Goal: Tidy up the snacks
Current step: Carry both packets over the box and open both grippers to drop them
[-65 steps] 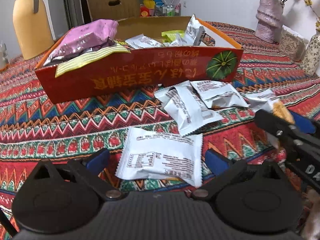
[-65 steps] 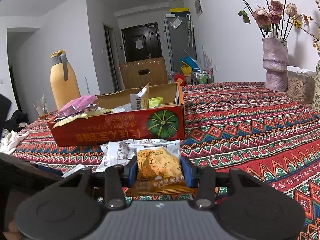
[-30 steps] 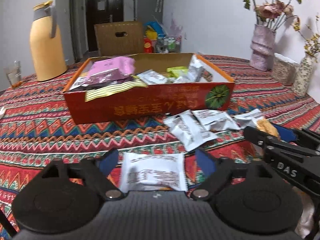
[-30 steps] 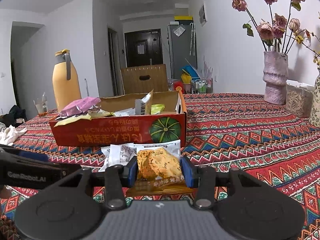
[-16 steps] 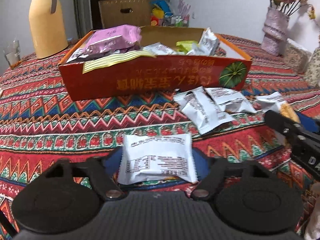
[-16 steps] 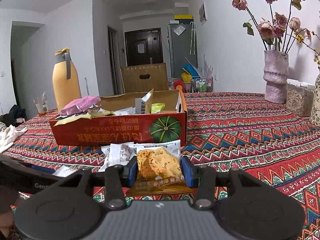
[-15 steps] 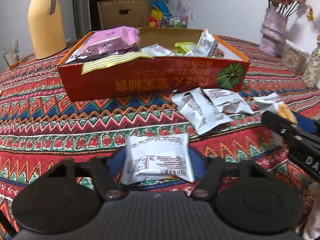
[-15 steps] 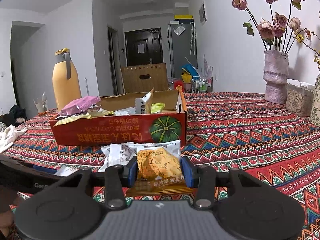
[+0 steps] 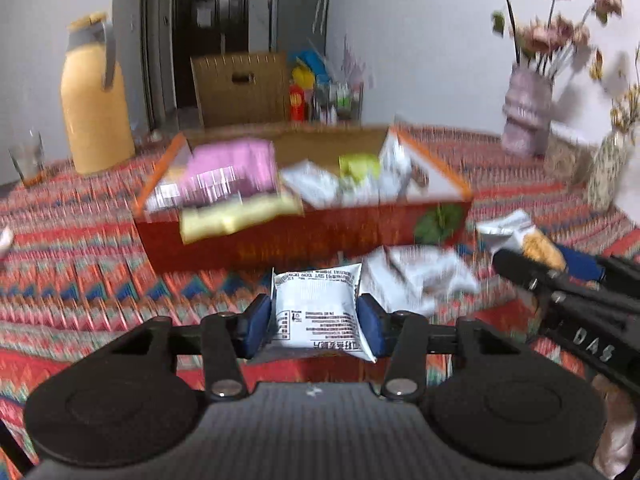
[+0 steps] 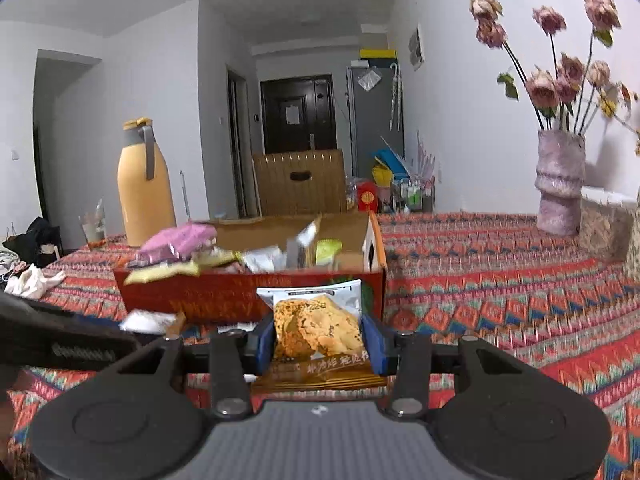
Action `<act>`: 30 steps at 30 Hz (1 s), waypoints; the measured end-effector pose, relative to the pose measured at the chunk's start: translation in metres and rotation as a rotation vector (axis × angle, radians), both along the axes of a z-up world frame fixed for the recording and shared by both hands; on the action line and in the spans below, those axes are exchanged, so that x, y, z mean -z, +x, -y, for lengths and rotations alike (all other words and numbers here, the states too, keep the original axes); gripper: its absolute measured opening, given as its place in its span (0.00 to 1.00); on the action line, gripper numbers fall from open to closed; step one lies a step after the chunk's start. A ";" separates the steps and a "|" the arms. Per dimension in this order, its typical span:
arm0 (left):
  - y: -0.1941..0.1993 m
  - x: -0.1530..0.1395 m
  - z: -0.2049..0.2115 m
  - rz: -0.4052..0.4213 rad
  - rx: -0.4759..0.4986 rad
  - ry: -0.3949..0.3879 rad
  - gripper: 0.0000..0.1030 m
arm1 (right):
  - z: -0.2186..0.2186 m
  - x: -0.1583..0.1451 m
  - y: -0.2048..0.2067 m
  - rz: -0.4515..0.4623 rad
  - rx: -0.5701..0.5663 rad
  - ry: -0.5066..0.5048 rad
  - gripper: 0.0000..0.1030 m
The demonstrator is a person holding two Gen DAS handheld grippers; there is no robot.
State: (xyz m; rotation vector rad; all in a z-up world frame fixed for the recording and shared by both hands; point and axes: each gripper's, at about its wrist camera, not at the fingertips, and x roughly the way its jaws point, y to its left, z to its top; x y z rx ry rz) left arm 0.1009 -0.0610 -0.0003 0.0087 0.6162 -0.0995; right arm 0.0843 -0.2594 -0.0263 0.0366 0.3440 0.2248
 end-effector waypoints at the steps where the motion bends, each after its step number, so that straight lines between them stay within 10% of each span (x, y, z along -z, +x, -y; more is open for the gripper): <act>1: 0.002 -0.009 -0.002 0.022 -0.010 -0.001 0.48 | -0.002 -0.005 0.004 0.012 -0.001 -0.004 0.43; 13: 0.069 -0.061 -0.021 0.152 -0.116 -0.052 0.50 | -0.040 -0.046 0.087 0.072 -0.012 -0.026 0.43; 27: 0.136 -0.029 -0.047 0.119 -0.180 -0.105 0.63 | -0.071 -0.020 0.152 0.054 0.017 -0.096 0.44; 30: 0.134 -0.028 -0.048 0.125 -0.185 -0.108 0.73 | -0.070 -0.017 0.153 0.047 0.036 -0.099 0.72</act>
